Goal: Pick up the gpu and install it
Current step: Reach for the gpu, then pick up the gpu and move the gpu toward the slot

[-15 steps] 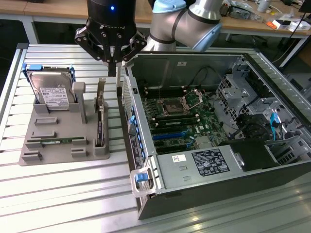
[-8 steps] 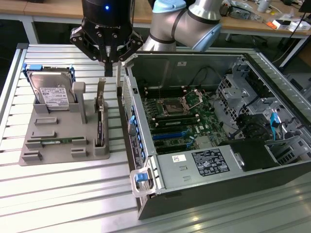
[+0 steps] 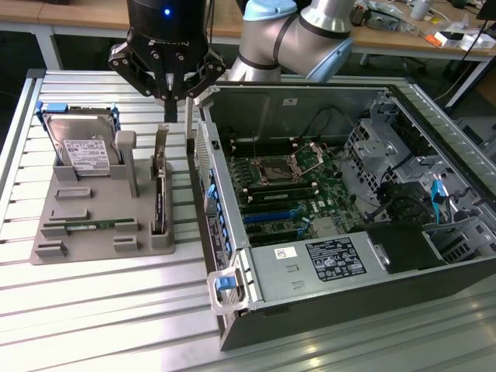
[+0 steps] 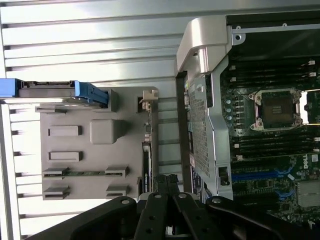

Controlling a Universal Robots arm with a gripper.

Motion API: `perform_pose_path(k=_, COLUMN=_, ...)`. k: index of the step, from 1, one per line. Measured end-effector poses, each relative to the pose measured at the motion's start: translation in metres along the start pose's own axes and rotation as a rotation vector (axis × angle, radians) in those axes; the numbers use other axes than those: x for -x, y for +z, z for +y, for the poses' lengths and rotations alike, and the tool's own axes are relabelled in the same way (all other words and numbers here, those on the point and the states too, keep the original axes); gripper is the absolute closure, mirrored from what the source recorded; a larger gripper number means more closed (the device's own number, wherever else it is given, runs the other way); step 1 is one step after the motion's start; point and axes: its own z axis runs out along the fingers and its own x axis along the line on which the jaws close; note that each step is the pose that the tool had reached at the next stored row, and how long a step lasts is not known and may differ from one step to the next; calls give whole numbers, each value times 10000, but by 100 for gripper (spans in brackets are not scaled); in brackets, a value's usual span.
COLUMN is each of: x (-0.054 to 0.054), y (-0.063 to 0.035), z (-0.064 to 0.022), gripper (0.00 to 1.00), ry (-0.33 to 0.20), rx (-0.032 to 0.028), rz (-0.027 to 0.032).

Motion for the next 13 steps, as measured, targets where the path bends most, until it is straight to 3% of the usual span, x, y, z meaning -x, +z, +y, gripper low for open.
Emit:
perform_pose_path(k=8, x=-2, y=0, z=0, gripper=89, ry=0, rx=0, rz=-1)
perform_pose_path(k=12, x=-2, y=0, z=0, gripper=64, ry=0, rx=0, rz=0)
perform_pose_path(k=13, x=-2, y=0, z=0, gripper=53, ry=0, rx=0, rz=0)
